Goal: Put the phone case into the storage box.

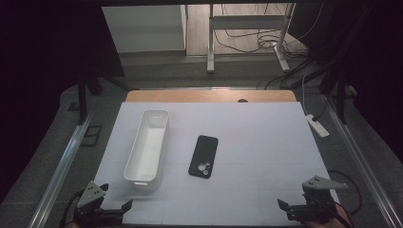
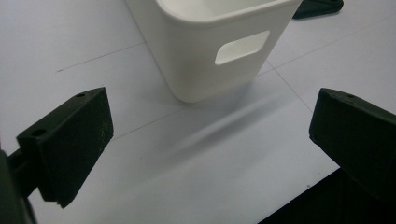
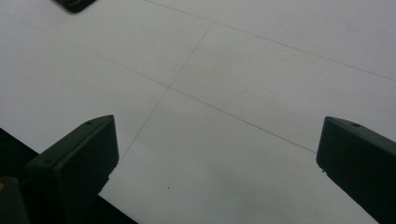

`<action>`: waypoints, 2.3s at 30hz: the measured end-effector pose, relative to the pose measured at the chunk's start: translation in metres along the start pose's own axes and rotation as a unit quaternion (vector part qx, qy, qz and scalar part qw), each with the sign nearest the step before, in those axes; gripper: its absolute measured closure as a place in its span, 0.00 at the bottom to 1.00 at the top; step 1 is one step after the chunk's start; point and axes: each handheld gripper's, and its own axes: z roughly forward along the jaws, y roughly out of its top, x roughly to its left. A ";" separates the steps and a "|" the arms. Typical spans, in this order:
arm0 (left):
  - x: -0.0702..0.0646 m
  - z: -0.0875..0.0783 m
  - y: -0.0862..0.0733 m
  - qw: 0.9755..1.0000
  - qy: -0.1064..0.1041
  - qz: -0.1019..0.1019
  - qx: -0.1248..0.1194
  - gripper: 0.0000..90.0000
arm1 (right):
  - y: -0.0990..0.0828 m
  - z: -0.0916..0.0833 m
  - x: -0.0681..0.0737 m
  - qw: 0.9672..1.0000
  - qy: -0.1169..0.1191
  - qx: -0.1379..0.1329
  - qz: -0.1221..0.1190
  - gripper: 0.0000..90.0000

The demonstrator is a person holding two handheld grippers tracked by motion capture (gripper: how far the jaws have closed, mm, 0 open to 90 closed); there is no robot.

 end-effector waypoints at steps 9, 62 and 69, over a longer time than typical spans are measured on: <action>-0.001 0.000 0.000 1.000 0.002 0.003 -0.001 0.00 | 0.006 0.000 0.003 1.000 -0.003 -0.011 -0.017 0.00; -0.001 0.000 0.000 1.000 0.000 0.005 0.003 0.01 | 0.050 0.039 0.001 0.996 0.066 0.000 -0.063 0.00; -0.001 0.000 0.000 1.000 0.000 0.004 0.002 0.01 | 0.058 0.045 0.003 0.995 0.068 0.006 -0.067 0.00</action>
